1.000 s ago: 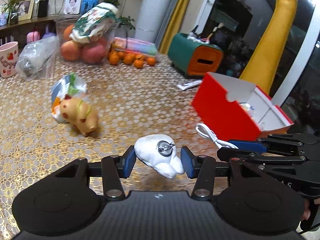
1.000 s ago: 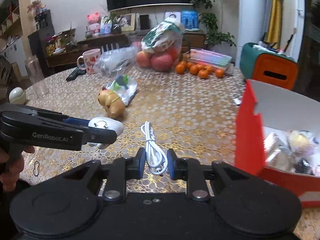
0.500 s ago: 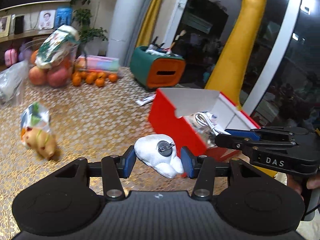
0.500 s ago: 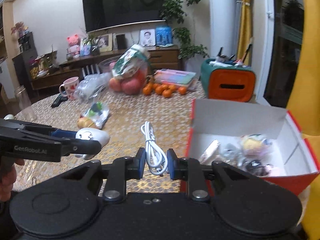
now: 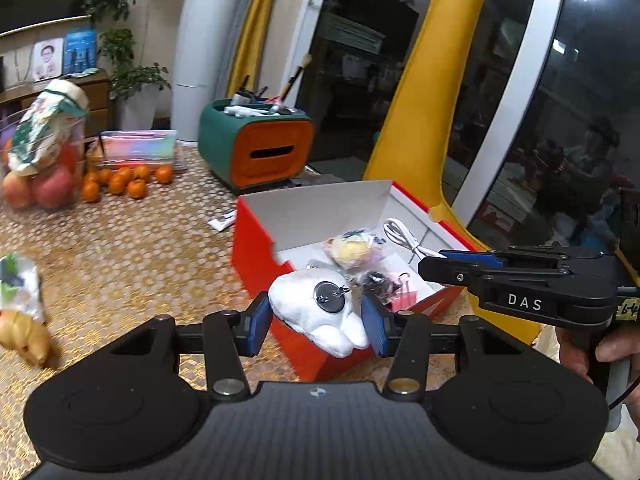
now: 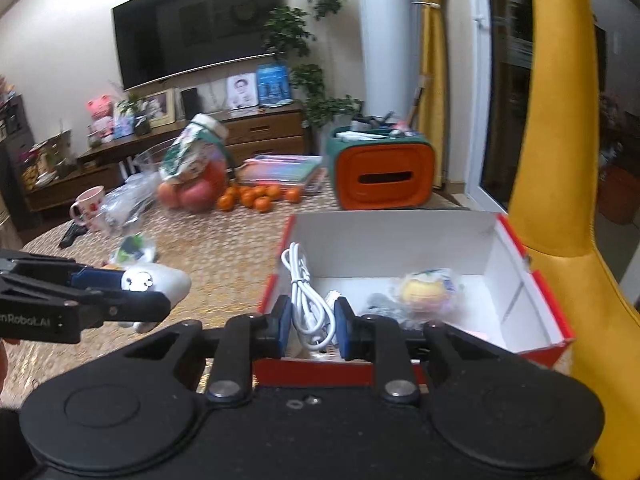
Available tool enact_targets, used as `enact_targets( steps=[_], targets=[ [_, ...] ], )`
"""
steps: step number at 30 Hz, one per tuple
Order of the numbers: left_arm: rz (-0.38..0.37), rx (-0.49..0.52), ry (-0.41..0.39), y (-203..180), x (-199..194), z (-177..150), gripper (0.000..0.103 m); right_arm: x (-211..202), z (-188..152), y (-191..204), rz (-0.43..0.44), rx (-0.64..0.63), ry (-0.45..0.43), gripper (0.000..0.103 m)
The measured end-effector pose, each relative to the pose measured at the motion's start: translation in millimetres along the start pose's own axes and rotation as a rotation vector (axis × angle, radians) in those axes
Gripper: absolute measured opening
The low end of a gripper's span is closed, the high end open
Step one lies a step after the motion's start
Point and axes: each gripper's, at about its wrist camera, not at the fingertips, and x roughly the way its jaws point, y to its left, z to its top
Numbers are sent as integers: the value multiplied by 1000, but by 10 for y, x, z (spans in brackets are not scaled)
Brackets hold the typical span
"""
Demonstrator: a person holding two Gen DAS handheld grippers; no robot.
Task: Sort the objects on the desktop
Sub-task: 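Carry the white pouch and white cable over the red box and lower them, then open the left gripper to drop the white pouch while the right releases the cable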
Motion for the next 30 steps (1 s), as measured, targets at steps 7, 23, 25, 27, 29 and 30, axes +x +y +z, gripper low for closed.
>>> enact_targets(
  steps=[7,23,25,27,29,30],
  targets=[
    [-19,45,16,-204,255,198,48,26,42,-331,-45,30,-3,22],
    [4,103,135,-455,1225,512,48,452,71,-945,-140,98,70,22],
    [16,100,151,-440,1369,545,48,536,56,-969,-150,90,87,22],
    [34,107,161,-428,1487,567,48,625,41,-984,-157,77,104,22],
    [52,118,173,-414,1603,586,48,706,24,-998,-167,68,121,22],
    [61,122,183,-405,1667,590,48,729,21,-1002,-170,66,127,22]
  ],
)
